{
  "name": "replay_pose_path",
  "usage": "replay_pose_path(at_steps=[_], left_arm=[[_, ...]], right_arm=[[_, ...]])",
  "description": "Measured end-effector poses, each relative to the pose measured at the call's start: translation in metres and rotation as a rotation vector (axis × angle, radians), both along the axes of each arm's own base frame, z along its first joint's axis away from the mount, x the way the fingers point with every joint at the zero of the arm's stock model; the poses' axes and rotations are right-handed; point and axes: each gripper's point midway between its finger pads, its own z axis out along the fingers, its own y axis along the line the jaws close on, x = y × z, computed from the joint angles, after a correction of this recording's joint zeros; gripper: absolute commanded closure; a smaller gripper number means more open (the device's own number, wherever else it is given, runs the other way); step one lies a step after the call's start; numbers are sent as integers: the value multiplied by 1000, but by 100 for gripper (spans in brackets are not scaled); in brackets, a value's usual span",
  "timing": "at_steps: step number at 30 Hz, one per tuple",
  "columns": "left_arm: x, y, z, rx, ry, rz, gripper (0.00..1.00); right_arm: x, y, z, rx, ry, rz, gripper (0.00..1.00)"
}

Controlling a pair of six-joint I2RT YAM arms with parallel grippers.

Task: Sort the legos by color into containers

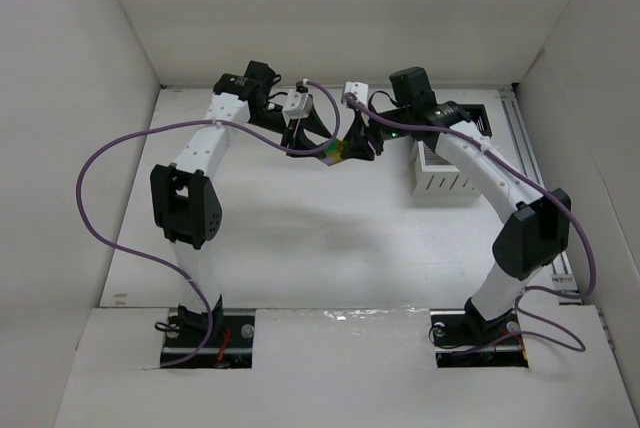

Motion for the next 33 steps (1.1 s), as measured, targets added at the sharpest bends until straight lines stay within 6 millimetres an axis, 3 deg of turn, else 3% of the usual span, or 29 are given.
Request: replay_pose_path(at_steps=[4, 19, 33], left_arm=[[0, 0, 0, 1, 4, 1, 58], [-1, 0, 0, 8, 28, 7, 52], [1, 1, -4, 19, 31, 12, 56]], right_arm=[[0, 1, 1, 2, 0, -1, 100], [1, 1, 1, 7, 11, -13, 100], [3, 2, 4, 16, 6, -17, 100]])
